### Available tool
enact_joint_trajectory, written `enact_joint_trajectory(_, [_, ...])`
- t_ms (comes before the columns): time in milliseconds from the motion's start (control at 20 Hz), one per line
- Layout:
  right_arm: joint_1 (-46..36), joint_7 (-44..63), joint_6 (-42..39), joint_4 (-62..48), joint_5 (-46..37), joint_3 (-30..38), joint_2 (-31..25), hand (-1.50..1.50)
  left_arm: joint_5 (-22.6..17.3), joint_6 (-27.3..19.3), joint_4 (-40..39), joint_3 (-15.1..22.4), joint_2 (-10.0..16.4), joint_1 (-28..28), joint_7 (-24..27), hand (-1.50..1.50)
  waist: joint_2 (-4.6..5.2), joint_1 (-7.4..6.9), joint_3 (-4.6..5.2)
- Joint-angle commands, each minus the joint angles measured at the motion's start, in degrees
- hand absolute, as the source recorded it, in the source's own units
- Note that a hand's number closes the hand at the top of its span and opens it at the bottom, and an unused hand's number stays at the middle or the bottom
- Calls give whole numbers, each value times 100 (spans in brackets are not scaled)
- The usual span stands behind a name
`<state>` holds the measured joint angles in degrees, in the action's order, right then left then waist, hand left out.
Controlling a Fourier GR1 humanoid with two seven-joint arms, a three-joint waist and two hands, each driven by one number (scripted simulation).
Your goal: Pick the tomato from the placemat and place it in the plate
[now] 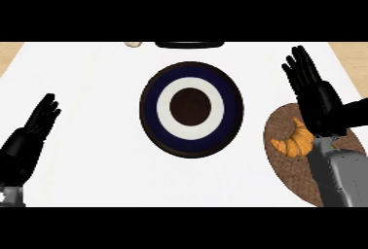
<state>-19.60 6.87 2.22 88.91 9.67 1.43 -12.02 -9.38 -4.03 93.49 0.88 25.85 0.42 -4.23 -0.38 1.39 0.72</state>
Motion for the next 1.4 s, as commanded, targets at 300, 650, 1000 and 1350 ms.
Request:
enact_joint_trajectory(300, [114, -168, -597, 725, -1522, -251, -1682, -150, 582, -235, -448, 275, -440, -705, -67, 0, -1, 25, 183])
enact_joint_trajectory(650, [2038, -2017, 654, -95, -2055, -563, -203, -150, 849, -495, -1084, 501, -960, -1486, -389, 0, 55, -54, -78])
enact_joint_trajectory(1000, [3048, -2958, 1233, 512, -2727, 71, -942, -150, 727, -262, -1092, 289, -919, -1230, -20, 0, 23, -68, -72])
enact_joint_trajectory(1350, [3742, -983, 312, 2201, -2807, 676, -2037, -150, 886, -345, -941, 356, -1022, -1197, -163, 0, 5, -36, -58])
